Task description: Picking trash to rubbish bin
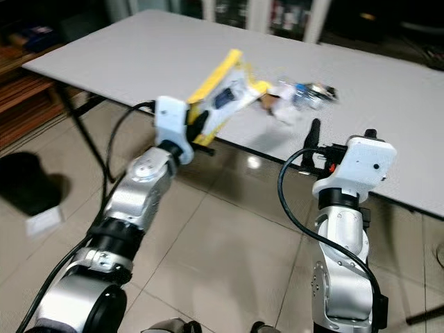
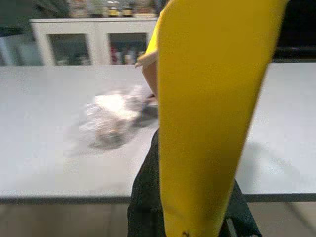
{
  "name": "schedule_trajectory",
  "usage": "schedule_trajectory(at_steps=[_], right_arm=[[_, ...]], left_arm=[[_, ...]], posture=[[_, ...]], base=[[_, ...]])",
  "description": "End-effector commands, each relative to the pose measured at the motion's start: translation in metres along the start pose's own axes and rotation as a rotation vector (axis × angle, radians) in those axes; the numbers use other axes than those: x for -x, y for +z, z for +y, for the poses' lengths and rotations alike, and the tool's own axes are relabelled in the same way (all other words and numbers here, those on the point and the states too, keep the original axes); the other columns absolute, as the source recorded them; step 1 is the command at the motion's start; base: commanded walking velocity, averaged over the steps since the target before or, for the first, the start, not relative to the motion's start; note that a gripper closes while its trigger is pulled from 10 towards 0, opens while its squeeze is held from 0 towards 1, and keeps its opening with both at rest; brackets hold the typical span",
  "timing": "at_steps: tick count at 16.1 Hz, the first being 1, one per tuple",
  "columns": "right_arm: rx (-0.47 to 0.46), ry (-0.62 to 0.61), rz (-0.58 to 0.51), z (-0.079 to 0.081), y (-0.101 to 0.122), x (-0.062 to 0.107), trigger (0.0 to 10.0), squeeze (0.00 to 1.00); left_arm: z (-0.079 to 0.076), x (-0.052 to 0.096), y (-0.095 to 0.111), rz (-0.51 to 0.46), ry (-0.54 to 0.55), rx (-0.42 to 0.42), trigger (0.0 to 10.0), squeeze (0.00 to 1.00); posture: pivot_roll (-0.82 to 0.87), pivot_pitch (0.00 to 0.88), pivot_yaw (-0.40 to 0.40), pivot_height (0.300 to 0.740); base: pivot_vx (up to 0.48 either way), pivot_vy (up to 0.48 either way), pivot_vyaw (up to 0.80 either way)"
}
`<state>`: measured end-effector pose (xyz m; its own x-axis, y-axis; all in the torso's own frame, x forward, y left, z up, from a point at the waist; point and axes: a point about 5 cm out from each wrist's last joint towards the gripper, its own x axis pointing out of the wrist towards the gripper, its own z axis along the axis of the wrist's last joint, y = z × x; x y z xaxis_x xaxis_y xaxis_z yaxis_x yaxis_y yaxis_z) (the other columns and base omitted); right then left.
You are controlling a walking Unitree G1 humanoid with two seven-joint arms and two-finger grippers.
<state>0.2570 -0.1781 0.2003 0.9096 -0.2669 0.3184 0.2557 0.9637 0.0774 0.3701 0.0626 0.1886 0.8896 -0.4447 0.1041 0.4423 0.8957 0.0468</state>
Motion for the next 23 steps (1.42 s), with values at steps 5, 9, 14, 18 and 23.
schedule_trajectory(at_steps=[5,9,14,18,23], right_arm=[[0.016,-0.037,-0.008,-0.004,-0.003,0.004,10.0,0.00],[0.025,-0.017,0.001,-0.005,-0.003,0.006,10.0,0.00],[0.029,0.023,0.005,-0.001,-0.003,0.004,10.0,0.00],[0.024,0.047,0.010,0.003,-0.004,0.003,10.0,0.00],[0.023,0.066,0.012,0.007,-0.004,0.001,10.0,0.00]], left_arm=[[-0.004,-0.005,0.005,-0.003,-0.018,0.011,10.0,0.00],[-0.002,-0.005,0.004,-0.008,0.001,0.023,10.0,0.00],[0.002,-0.005,0.004,-0.014,0.031,0.033,10.0,0.00],[0.001,-0.004,0.003,-0.010,0.039,0.036,10.0,0.00],[-0.001,-0.004,0.001,-0.008,0.039,0.028,10.0,0.00]], posture=[[0.12,0.048,0.068,0.740],[0.11,0.050,0.050,0.740],[0.12,0.051,0.034,0.740],[0.12,0.052,0.030,0.740],[0.12,0.052,0.030,0.740]], base=[[0.000,0.000,0.00],[0.338,0.000,0.00],[0.356,0.320,0.00],[0.352,0.324,0.00],[0.393,0.192,0.00]])
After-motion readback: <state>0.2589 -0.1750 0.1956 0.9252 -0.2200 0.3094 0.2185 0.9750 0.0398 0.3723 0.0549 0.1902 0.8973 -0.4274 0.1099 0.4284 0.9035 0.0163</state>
